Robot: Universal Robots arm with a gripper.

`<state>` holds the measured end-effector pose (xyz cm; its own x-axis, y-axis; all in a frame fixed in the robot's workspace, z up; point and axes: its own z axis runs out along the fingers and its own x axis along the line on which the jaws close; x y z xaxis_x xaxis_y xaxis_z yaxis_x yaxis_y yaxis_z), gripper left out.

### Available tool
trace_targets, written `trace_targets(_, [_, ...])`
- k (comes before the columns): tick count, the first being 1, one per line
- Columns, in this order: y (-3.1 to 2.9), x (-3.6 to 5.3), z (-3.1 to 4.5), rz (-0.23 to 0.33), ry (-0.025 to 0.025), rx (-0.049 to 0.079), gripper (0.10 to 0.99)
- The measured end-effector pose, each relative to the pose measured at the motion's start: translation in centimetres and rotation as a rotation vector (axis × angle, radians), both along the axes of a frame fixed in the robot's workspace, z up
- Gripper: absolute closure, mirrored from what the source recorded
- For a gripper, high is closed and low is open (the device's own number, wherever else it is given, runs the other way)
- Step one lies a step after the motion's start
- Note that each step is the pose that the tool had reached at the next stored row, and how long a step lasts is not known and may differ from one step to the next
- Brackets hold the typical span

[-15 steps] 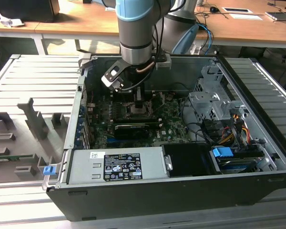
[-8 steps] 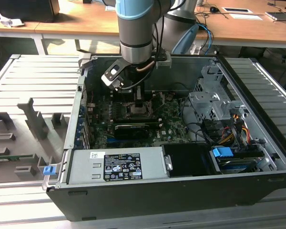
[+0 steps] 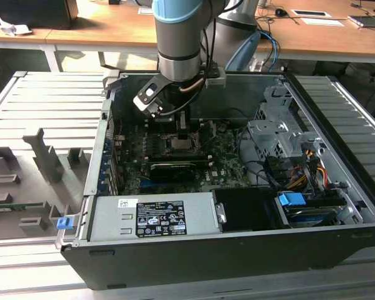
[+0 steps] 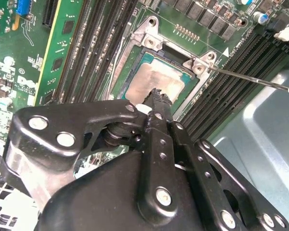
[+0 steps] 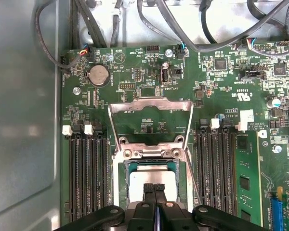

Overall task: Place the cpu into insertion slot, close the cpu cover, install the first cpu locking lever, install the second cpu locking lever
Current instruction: 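Close the cpu cover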

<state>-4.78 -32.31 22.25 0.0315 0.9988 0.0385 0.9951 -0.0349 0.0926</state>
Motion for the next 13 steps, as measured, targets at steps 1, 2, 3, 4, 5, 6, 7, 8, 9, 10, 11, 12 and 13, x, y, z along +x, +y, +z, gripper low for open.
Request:
trace_targets(1, [0.01,0.01,0.02,0.000,0.0000,0.000,0.980])
trace_targets(2, [0.01,0.01,0.04,0.000,-0.0001,0.000,0.980])
trace_targets(3, [0.00,0.01,0.04,0.000,0.0000,0.000,0.980])
trace_targets(4, [0.00,0.01,0.05,0.000,0.0000,0.000,0.980])
trace_targets(5, [0.00,0.01,0.05,0.000,0.0000,0.000,0.980])
trace_targets(6, [0.00,0.01,0.06,0.000,0.0001,0.000,0.980])
trace_targets(7, [0.00,0.01,0.06,0.000,0.0000,0.000,0.980])
trace_targets(8, [0.00,0.01,0.06,0.000,0.0000,0.000,0.980])
trace_targets(9, [0.00,0.01,0.06,0.000,0.0000,0.000,0.980])
trace_targets(10, [0.00,0.01,0.08,0.000,0.0001,0.000,0.980])
trace_targets(11, [0.00,0.01,0.10,0.000,0.0001,0.000,0.980])
trace_targets(12, [0.00,0.01,0.11,0.000,0.0000,0.000,0.980])
trace_targets(13, [0.00,0.01,0.11,0.000,-0.0001,0.000,0.980])
